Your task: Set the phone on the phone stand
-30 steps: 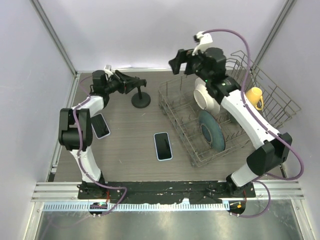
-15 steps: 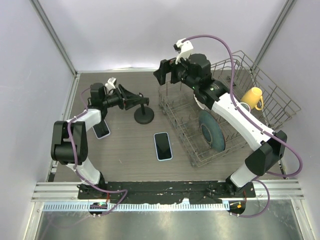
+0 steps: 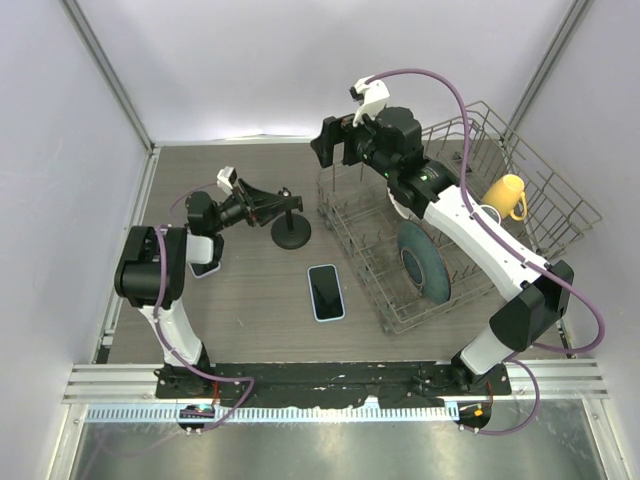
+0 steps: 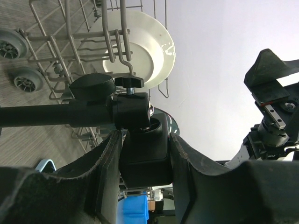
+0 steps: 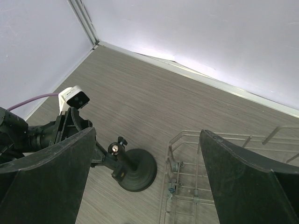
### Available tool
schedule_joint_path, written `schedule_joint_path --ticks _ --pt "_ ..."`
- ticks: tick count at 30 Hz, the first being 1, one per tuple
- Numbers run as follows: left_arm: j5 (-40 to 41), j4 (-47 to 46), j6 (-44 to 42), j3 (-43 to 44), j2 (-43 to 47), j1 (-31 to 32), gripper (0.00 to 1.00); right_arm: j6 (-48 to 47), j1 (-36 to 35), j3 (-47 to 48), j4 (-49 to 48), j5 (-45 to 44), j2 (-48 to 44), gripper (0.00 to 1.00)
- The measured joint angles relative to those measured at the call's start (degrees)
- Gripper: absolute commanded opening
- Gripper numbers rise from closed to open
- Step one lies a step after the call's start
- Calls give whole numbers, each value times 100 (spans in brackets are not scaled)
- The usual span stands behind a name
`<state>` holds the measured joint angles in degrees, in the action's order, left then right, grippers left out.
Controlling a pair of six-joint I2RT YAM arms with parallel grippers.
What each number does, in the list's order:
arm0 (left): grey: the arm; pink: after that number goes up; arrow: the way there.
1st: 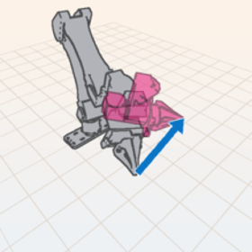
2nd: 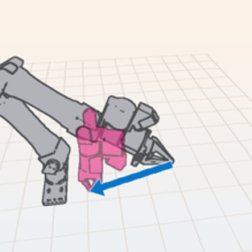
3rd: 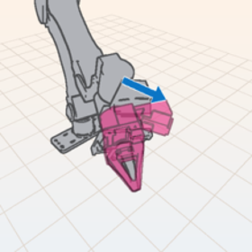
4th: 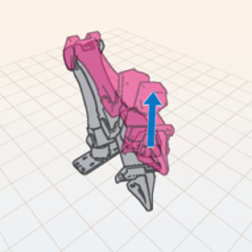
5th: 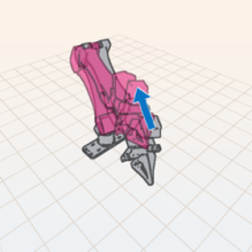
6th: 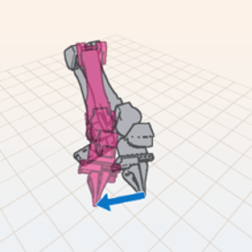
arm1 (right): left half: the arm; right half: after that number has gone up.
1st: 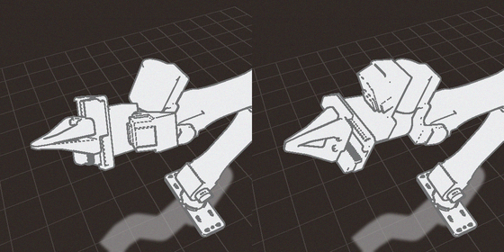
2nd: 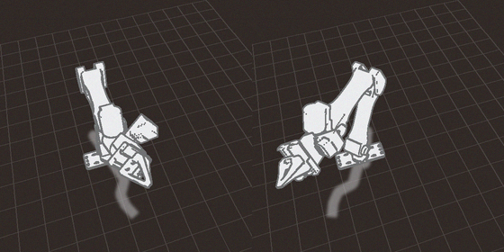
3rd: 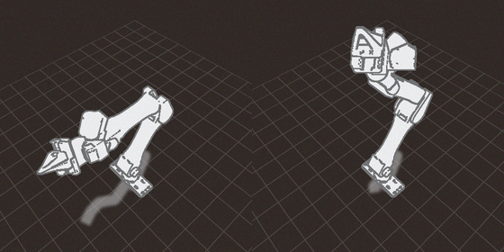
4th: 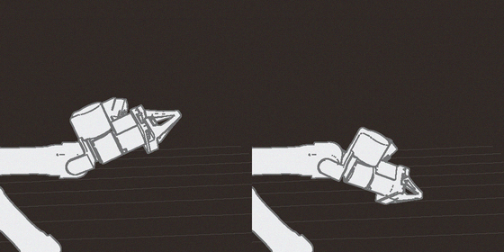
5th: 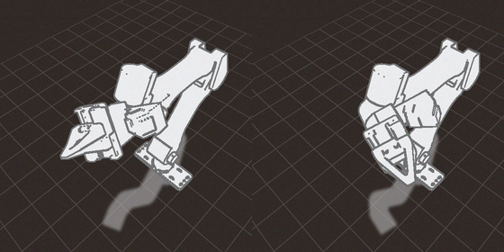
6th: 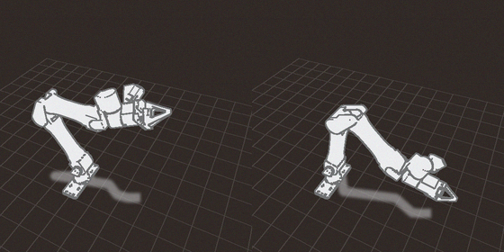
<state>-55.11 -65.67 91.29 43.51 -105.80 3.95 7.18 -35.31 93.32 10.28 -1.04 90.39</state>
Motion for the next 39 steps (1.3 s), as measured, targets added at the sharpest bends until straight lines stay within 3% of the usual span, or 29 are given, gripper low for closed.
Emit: schedule_joint_path --ticks 3,5,6,7,9,10,12,13,16,20,25,27,32,39 --pt "0 -186 116 -28 -48 4 0 0 0 0 2 -15 7 98" --pt "-7 -164 111 -31 -46 -13 6 0 0 2 2 -20 11 98" --pt "-20 -118 72 -31 -31 -42 13 0 0 4 2 -20 13 98" --pt "-33 33 -11 -28 17 -66 30 -2 0 4 4 -20 15 98" --pt "-50 507 -358 -4 225 -96 53 -17 0 4 4 -20 15 98" --pt "-52 852 -557 26 358 -114 71 -22 0 11 9 -22 15 98" --pt "-66 1414 -964 94 551 -146 81 -57 -2 39 17 -26 28 98" --pt "-72 1611 -1064 120 616 -168 90 -70 -11 68 31 -33 35 98" --pt "-114 1932 -1250 129 756 -273 97 -146 -63 216 181 -107 90 98" --pt "-105 2564 -1580 177 994 -350 96 -319 -319 457 525 -531 142 98" --pt "782 5180 -3250 776 1904 -374 92 -350 -1235 557 1241 -1790 142 98" --pt "1346 6015 -3858 951 2474 -444 93 -111 -1722 511 1626 -2177 144 98" --pt "2476 7047 -4666 986 3751 -638 99 1001 -2809 -208 2315 -2726 138 98" --pt "3617 7385 -4542 981 4804 -634 100 2350 -3515 -1602 3193 -2734 221 98"
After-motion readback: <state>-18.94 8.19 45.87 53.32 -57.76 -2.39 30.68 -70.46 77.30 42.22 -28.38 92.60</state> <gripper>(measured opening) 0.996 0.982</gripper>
